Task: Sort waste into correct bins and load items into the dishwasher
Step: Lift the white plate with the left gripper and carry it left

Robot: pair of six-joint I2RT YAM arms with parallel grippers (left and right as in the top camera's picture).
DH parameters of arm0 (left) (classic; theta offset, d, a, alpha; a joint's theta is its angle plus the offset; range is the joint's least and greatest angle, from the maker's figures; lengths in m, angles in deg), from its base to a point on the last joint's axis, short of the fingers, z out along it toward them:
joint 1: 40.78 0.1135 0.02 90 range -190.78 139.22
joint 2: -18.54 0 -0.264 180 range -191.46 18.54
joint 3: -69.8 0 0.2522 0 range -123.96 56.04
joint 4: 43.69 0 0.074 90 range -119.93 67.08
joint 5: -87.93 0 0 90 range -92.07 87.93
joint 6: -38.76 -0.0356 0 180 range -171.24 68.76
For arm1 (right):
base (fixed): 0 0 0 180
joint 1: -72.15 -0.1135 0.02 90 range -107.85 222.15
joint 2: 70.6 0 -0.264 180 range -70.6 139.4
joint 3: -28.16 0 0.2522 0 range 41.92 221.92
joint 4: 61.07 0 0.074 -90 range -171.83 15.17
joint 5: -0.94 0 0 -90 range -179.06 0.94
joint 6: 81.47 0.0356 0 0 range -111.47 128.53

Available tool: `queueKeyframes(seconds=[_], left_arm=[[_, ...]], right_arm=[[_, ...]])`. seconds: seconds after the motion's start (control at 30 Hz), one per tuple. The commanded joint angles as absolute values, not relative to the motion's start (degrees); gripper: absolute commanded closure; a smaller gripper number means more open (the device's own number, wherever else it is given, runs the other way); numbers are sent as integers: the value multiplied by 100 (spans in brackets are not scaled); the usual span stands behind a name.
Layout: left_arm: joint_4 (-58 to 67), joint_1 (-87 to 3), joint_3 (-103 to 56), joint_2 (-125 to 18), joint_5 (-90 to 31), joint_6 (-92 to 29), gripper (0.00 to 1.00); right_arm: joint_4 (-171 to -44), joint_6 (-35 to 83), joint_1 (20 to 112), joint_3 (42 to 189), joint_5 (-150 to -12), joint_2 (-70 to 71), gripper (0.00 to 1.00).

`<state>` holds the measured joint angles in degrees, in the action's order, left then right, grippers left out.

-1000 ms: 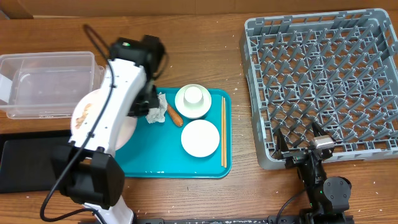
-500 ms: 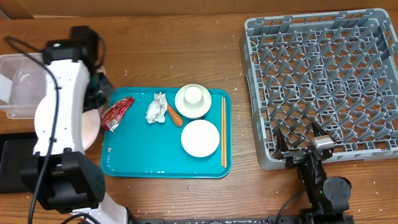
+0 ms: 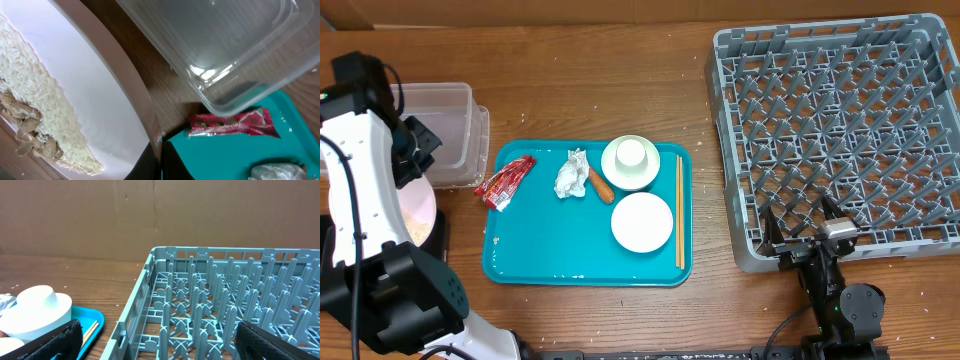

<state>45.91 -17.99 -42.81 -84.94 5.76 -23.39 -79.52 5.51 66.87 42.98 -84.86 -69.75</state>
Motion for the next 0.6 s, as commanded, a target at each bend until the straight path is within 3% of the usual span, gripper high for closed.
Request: queueKeyframes(seconds=[0.0,0.57], left_arm=[[4479,-1629,-4270,-8356,445,-2514,96],[3268,-1012,-3308,-8420,-204,-2743,96]], right_arm=[[-7928,531,6698,4239,-8488,-7037,0],[-7928,531,6698,4239,-8488,-7037,0]])
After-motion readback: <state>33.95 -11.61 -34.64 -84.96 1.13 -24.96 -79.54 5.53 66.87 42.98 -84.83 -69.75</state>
